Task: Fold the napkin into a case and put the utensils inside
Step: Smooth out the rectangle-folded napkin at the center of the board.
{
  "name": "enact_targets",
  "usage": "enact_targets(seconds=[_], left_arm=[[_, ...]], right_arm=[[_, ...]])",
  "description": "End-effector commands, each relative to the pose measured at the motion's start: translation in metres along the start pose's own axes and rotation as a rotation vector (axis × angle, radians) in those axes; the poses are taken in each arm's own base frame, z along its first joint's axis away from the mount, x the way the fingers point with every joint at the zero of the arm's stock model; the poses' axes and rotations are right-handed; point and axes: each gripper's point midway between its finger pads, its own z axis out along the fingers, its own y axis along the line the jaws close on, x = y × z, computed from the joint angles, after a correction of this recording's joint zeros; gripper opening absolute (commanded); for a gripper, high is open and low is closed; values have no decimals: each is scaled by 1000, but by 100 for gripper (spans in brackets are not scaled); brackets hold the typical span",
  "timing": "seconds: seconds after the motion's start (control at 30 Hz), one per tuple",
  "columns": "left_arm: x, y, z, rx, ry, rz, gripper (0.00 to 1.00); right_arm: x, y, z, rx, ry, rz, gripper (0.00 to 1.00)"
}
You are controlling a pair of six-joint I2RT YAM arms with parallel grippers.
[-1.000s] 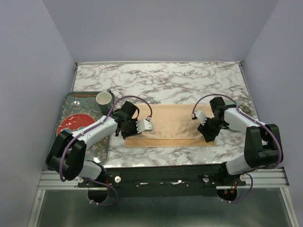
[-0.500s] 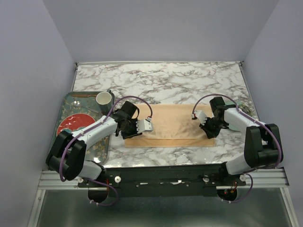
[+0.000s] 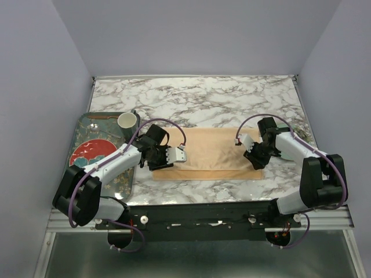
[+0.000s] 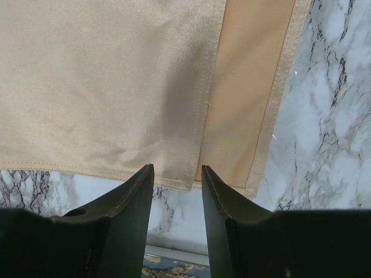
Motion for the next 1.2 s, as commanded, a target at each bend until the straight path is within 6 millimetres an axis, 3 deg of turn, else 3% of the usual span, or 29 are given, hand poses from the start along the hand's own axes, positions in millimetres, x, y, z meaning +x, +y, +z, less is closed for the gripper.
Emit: enact_targets(seconds=[0.0,0.23,0.37,0.67,0.9,1.07,1.17], left_arm=[[-4,-6,0,18,-25,15,48],[0,-4,4,11,-4,-4,48],[2,-5,5,10,-1,-1,48],[2,-8,4,20,-6,15,47],[0,-10,3,28,-17,20,47],[-2,-9,2,26,-27,14,46],[-7,-11,1,31,-49,15,44]], right_arm=[[1,1,0,16,9,-40,43],[9,1,13,41,43,-56,41],[11,0,16,48,55,-57,34],[0,1,-5,48,29,-56,18],[-4,4,-15,32,22,-60,21],[-7,2,-13,26,25,-53,1],[-7,2,-13,23,24,-48,1]])
